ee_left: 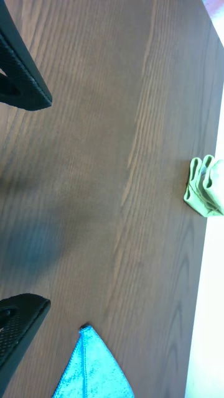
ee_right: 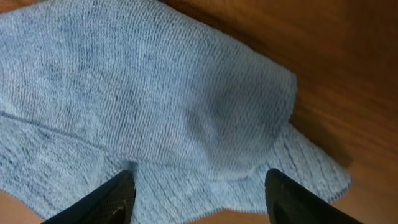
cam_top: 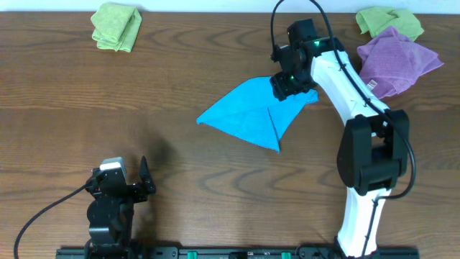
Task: Fold the cloth
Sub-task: 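Regrasp a blue cloth corner with the right gripper and shake it out, then pull the blue cloth corner with the right gripper to spread it flat, then release the flattened blue cloth and withdraw the right gripper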
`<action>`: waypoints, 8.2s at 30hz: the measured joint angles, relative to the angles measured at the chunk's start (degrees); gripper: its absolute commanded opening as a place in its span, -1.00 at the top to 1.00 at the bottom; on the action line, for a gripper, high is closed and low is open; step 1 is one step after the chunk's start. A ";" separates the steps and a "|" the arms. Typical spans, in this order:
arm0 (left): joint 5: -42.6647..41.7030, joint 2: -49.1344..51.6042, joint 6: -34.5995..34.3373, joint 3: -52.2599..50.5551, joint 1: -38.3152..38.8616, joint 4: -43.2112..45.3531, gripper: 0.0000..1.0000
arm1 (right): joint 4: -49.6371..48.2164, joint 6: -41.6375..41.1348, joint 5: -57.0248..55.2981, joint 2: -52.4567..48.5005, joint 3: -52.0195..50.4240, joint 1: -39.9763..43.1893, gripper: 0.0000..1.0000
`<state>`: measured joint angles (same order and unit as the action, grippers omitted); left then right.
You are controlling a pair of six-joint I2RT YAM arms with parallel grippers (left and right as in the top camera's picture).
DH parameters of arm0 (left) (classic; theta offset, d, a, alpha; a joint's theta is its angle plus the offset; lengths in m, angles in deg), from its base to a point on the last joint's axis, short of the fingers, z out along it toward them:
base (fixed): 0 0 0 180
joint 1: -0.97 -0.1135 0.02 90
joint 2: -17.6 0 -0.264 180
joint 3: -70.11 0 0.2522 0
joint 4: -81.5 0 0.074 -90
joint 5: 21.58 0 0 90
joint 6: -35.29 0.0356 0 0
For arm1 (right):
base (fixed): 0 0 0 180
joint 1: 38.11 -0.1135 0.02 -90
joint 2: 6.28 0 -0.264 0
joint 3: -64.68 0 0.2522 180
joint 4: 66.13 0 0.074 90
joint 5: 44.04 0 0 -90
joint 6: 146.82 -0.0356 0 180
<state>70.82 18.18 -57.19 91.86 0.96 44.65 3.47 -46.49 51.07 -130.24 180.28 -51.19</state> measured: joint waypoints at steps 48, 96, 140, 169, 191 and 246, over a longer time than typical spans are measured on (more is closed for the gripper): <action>0.00 0.00 0.00 0.00 0.00 0.00 -0.91 | -5.99 -1.05 10.05 -5.81 12.11 -7.21 0.97; 0.00 0.00 0.00 0.00 0.00 0.00 -0.91 | 14.73 7.93 4.44 -1.22 9.94 -12.24 0.24; 0.00 0.00 -0.02 0.00 0.00 0.00 -0.91 | -27.93 1.75 5.33 26.03 -42.60 -6.25 0.97; 0.00 0.00 0.00 0.00 0.00 0.00 -0.91 | -25.07 1.92 4.33 18.01 -41.90 -4.76 0.97; 0.00 0.00 -0.02 0.00 0.00 0.00 -0.91 | -4.44 -6.62 5.99 18.56 -41.81 -4.79 0.97; -15.69 0.00 -31.41 -0.81 0.00 5.60 -0.91 | 9.11 -13.62 15.87 58.10 -42.75 -6.56 -0.62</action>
<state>55.12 18.18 -88.60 91.05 0.96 50.24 12.58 -60.11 66.94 -72.15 137.53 -57.74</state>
